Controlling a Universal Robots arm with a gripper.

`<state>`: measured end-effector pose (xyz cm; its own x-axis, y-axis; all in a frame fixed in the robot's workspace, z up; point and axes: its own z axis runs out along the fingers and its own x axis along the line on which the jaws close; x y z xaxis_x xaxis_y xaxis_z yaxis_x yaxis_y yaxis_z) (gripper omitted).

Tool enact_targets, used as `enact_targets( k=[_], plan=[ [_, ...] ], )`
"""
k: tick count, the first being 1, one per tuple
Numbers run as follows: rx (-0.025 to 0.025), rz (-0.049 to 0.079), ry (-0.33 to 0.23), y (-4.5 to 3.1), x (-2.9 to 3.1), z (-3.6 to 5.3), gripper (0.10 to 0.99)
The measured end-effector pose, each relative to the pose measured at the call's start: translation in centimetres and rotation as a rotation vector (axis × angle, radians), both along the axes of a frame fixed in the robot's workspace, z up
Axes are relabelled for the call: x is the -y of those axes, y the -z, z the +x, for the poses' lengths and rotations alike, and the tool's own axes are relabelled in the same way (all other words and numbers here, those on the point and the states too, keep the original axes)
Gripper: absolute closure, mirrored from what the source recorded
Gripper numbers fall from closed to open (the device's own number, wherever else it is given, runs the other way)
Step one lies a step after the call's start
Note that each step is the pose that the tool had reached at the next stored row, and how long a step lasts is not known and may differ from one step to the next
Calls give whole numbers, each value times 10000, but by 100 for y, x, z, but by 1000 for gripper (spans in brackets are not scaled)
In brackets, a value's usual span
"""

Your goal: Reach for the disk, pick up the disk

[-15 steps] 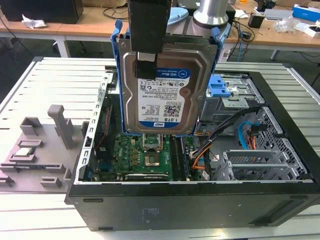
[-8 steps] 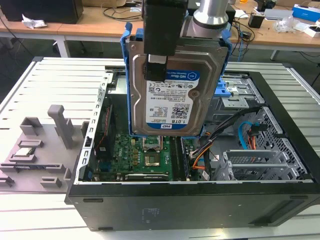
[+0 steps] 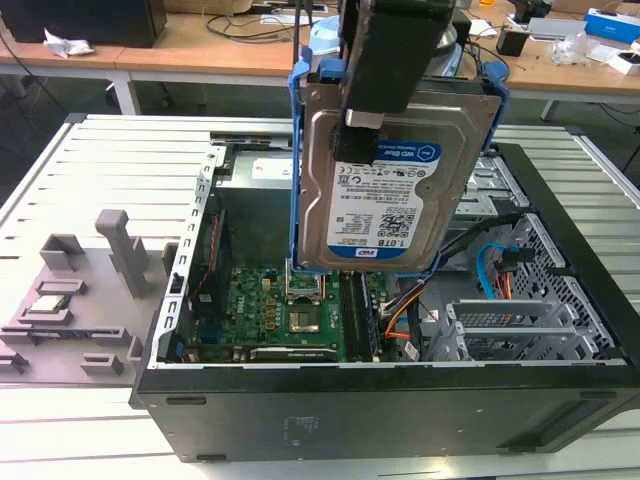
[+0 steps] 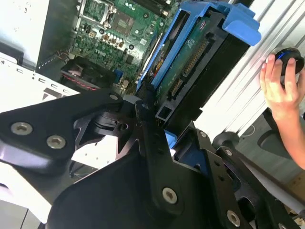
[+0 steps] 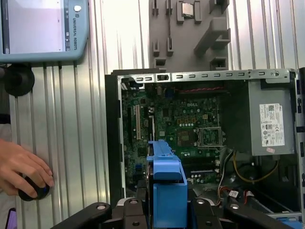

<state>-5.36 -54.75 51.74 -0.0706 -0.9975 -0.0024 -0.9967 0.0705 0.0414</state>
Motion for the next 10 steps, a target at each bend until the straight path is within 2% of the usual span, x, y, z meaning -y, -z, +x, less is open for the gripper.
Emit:
enact_targets(
  k=[10],
  plan=[
    [0, 2, 0, 2, 0, 203, 718]
  ],
)
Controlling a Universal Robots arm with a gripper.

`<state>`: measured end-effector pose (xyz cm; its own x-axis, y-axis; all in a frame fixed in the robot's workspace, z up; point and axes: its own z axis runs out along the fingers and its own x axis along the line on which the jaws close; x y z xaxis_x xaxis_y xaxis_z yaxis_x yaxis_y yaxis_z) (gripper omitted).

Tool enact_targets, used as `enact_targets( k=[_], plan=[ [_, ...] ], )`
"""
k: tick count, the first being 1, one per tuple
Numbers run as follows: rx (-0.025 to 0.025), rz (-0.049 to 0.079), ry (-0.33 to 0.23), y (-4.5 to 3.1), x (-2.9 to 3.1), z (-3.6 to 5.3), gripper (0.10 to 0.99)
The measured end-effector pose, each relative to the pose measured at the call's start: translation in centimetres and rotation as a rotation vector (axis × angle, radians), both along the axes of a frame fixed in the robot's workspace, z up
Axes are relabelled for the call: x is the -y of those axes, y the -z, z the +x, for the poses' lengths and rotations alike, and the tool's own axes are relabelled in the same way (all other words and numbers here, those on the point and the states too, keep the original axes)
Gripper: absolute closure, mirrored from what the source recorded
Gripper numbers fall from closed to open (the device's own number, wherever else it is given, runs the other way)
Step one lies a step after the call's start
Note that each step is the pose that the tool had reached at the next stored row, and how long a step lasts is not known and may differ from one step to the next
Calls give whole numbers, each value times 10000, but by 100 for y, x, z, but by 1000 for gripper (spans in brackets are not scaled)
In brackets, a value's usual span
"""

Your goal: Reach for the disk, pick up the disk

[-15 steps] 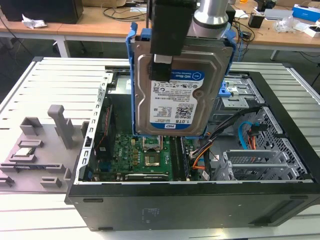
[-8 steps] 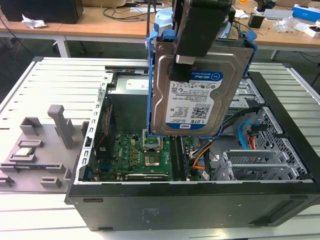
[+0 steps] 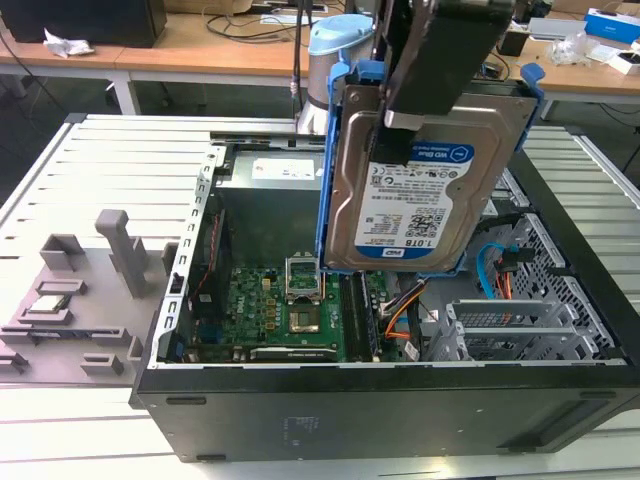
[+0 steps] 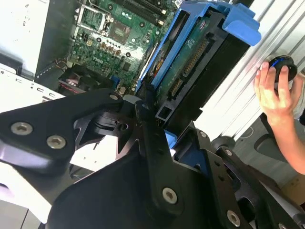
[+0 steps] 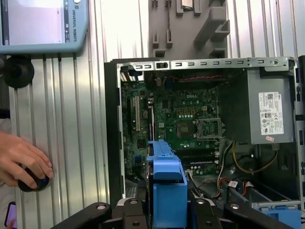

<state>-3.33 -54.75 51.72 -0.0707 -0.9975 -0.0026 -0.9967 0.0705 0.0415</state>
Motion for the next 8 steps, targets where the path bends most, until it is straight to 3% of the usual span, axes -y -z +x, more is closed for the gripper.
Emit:
enact_targets(
  k=[8],
  plan=[
    [0, -1, 0, 2, 0, 199, 718]
  ],
)
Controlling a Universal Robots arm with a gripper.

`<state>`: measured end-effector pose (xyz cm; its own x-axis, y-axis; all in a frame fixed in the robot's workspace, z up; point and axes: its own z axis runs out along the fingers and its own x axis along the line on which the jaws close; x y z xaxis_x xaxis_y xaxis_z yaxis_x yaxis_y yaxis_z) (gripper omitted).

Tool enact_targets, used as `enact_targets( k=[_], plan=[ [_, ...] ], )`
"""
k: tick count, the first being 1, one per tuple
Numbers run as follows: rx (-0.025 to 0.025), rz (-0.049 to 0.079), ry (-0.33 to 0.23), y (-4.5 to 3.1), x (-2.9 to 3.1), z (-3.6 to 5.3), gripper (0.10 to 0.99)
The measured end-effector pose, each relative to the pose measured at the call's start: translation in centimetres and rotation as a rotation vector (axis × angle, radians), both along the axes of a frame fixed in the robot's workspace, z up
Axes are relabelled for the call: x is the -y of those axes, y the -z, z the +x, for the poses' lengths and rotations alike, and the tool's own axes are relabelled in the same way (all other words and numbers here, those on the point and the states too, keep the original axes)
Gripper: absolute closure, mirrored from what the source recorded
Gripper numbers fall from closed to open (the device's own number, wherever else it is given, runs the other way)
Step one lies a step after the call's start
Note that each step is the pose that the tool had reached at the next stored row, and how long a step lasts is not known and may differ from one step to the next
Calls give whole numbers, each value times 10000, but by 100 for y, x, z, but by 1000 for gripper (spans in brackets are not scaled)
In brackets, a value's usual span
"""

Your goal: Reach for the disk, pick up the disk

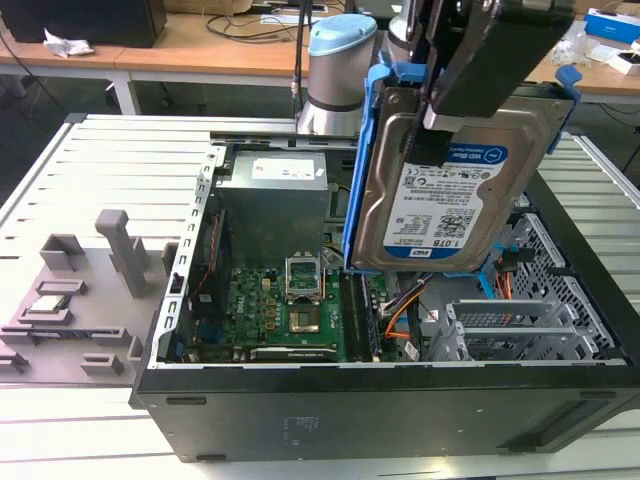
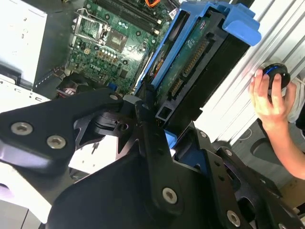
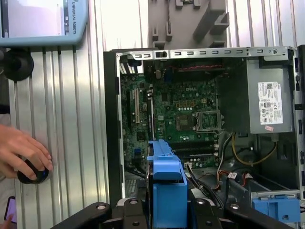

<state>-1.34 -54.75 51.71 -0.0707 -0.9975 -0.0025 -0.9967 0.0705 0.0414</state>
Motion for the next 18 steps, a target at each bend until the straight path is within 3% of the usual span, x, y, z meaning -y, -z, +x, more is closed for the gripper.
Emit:
enact_targets(
  k=[6, 11, 18],
  plan=[
    [0, 0, 0, 2, 0, 133, 718],
    [0, 1, 1, 10, 0, 190, 718],
    [-3, -1, -5, 68, 0, 296, 718]
  ],
)
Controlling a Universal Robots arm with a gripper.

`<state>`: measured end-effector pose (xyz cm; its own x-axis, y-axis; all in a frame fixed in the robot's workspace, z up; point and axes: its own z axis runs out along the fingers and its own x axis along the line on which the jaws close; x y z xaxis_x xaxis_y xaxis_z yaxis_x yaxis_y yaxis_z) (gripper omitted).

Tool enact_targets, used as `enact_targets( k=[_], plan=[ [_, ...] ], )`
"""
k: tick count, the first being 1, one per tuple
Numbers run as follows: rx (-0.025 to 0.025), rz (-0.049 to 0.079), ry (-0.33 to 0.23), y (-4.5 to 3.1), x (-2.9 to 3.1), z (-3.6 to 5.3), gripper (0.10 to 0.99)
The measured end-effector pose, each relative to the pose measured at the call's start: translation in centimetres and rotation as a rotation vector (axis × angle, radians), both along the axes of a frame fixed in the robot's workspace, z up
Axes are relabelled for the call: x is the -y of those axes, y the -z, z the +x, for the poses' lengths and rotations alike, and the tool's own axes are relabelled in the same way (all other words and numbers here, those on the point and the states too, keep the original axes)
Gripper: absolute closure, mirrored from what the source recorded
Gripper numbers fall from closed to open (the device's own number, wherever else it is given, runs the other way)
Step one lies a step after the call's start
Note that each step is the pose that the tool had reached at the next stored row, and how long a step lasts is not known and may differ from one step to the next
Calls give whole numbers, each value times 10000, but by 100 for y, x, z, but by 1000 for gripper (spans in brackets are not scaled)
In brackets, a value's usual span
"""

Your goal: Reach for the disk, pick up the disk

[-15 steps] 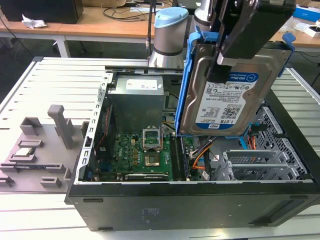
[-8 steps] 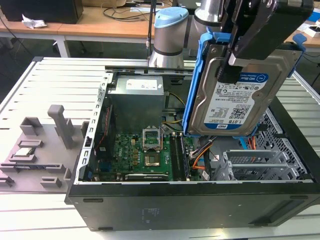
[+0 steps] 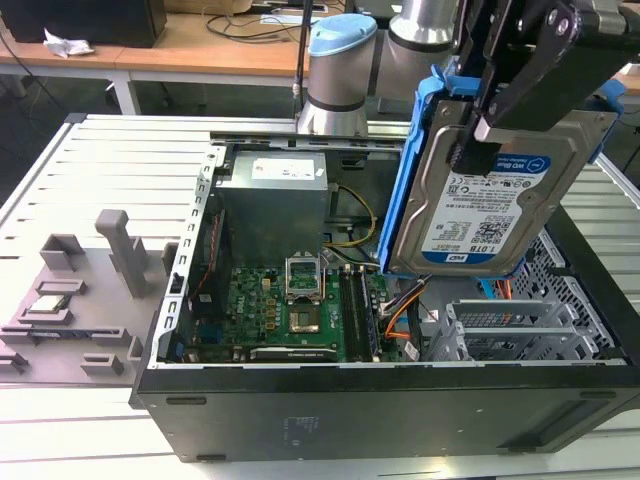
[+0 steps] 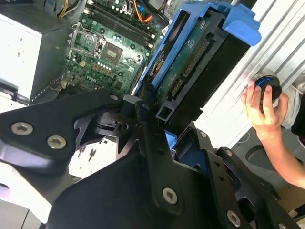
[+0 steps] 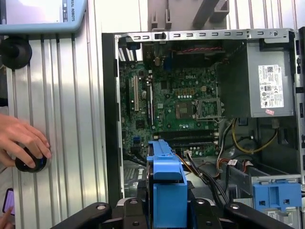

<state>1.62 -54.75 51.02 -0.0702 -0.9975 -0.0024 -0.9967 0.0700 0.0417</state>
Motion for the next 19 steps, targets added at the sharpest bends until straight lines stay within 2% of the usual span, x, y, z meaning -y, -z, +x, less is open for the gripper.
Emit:
enact_targets(
  k=[19],
  plan=[
    [-7, -9, -14, 182, 0, 330, 718]
  ],
)
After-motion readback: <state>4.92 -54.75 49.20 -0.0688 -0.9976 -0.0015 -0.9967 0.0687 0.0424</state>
